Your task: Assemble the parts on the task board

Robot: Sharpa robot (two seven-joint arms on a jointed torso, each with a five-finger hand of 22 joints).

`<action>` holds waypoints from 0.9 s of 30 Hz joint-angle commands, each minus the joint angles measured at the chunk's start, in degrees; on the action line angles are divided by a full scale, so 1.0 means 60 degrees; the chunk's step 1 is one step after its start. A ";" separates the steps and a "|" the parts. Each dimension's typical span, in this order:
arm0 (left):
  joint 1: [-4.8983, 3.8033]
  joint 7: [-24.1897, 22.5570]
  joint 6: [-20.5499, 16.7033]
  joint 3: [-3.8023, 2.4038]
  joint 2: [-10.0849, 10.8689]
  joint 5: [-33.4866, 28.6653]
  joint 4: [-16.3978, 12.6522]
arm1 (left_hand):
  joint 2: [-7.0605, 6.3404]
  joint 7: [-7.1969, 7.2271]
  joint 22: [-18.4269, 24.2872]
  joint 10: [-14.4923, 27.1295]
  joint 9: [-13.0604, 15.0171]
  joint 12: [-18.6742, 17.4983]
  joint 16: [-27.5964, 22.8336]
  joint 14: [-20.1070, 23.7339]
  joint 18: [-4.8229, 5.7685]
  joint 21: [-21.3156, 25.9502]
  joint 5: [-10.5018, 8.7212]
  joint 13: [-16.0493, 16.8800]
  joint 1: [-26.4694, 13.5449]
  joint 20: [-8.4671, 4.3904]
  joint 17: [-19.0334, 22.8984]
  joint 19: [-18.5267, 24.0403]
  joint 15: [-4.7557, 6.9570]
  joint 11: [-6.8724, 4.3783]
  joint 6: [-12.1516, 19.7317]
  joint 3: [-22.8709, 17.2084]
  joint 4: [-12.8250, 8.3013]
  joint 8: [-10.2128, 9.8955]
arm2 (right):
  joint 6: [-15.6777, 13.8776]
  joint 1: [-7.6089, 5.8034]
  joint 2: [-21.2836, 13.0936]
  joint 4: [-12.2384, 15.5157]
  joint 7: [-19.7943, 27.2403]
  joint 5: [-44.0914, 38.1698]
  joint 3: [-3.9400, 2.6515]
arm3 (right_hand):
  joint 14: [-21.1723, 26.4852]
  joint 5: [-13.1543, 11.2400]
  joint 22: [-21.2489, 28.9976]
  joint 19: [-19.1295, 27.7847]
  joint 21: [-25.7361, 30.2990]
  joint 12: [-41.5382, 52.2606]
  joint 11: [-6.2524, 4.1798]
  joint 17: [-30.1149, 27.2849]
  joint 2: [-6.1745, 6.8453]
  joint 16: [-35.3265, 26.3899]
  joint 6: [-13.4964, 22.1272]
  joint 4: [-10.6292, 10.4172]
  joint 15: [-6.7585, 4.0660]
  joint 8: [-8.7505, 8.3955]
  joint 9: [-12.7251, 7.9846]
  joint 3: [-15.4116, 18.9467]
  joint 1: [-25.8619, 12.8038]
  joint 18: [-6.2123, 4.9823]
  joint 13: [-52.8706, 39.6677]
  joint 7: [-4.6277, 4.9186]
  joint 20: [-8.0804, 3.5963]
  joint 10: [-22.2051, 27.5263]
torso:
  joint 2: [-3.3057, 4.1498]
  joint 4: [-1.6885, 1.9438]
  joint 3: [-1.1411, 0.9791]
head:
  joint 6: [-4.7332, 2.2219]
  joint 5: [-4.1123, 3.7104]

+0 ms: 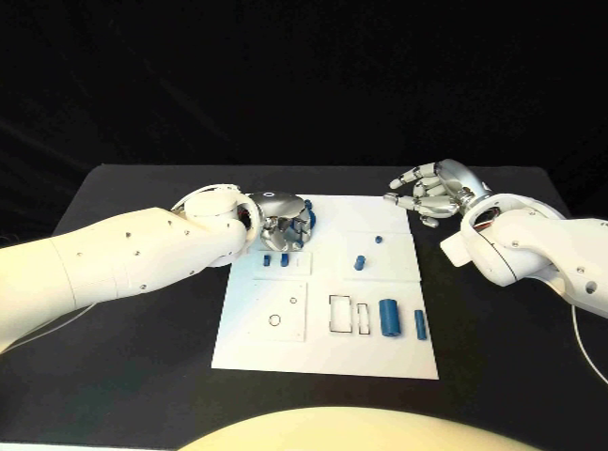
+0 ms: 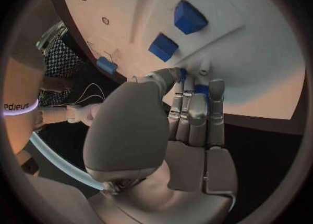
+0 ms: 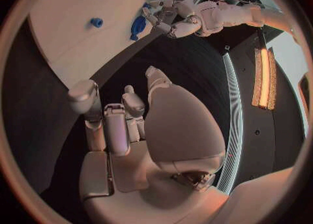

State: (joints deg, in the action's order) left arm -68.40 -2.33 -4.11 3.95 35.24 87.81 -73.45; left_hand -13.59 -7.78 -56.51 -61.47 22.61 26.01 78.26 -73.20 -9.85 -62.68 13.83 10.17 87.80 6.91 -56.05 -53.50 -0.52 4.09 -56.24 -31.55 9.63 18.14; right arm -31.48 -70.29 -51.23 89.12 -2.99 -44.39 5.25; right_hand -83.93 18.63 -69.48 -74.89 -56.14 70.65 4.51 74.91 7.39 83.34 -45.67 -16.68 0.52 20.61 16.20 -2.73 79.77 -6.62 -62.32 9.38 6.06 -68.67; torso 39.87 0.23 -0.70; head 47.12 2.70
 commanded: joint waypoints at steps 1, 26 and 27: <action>0.0048 -0.0128 -0.0160 0.0005 0.0069 -0.0190 -0.0076 | 0.0117 -0.0013 -0.0023 -0.0062 0.0012 -0.0072 0.0031 -0.0034 0.0076 -0.0024 -0.0026 0.0030 0.0009 -0.0008 -0.0003 -0.0028 -0.0003 -0.0011 -0.0040 0.0014 -0.0042 -0.0035 | 0.0015 0.0013 0.0011 0.0006 0.0115 -0.0019 -0.0002 | -0.0431 0.0054 0.0009 0.0043 0.0036 -0.0037 0.0000 0.0179 -0.0024 -0.0056 -0.0058 0.0000 -0.0054 0.0005 -0.0008 -0.0081 -0.0057 -0.0047 -0.0006 -0.0006 0.0025 0.0020 | 0.0002 -0.0003 0.0005 | -0.0023 -0.0004; 0.0048 0.0370 0.0394 -0.0618 0.1483 -0.1350 -0.1254 | 0.0092 -0.0020 -0.0001 -0.0139 0.0034 -0.0220 0.0014 -0.0010 0.0071 -0.0012 -0.0022 0.0014 -0.0092 -0.0009 0.0093 0.0021 -0.0023 0.0009 -0.0076 0.0030 -0.0033 -0.0094 | -0.0038 0.0025 -0.0075 0.0009 0.0098 -0.0016 -0.0002 | -0.0431 0.0064 0.0035 0.0054 0.0089 -0.0038 -0.0003 0.0166 -0.0013 -0.0070 -0.0064 0.0003 -0.0057 0.0010 -0.0010 -0.0096 -0.0069 -0.0054 0.0001 -0.0008 0.0022 0.0014 | 0.0006 0.0012 -0.0005 | -0.0014 0.0060; 0.0050 0.0379 0.0424 -0.0608 0.1478 -0.1238 -0.1234 | 0.0084 -0.0019 0.0011 -0.0151 0.0038 -0.0232 0.0003 0.0006 0.0068 0.0000 -0.0023 0.0014 -0.0106 -0.0008 0.0123 0.0038 -0.0023 0.0009 -0.0084 0.0036 -0.0029 -0.0098 | -0.0048 0.0025 -0.0076 0.0010 0.0099 -0.0016 -0.0002 | -0.0425 0.0065 0.0046 0.0061 0.0109 -0.0053 -0.0003 0.0141 -0.0010 -0.0084 -0.0064 0.0004 -0.0057 0.0010 -0.0011 -0.0097 -0.0070 -0.0058 0.0022 -0.0008 0.0022 0.0030 | 0.0005 0.0013 -0.0006 | -0.0022 0.0060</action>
State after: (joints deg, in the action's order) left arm -68.08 -0.79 -3.39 0.27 44.17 79.21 -80.89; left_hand -13.08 -7.90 -56.52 -61.88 22.73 24.94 78.25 -73.20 -9.80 -62.69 13.82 10.24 87.58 6.86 -55.37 -53.55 -0.52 4.07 -56.35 -31.55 9.63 17.84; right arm -31.53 -70.18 -51.65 89.14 -2.96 -44.36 5.25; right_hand -83.93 18.63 -69.26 -74.89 -55.79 70.65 4.51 74.91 7.39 83.12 -45.67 -16.68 0.52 20.61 16.20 -3.05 79.77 -6.62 -62.26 9.38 6.06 -68.68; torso 39.87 0.37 -0.73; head 47.03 2.89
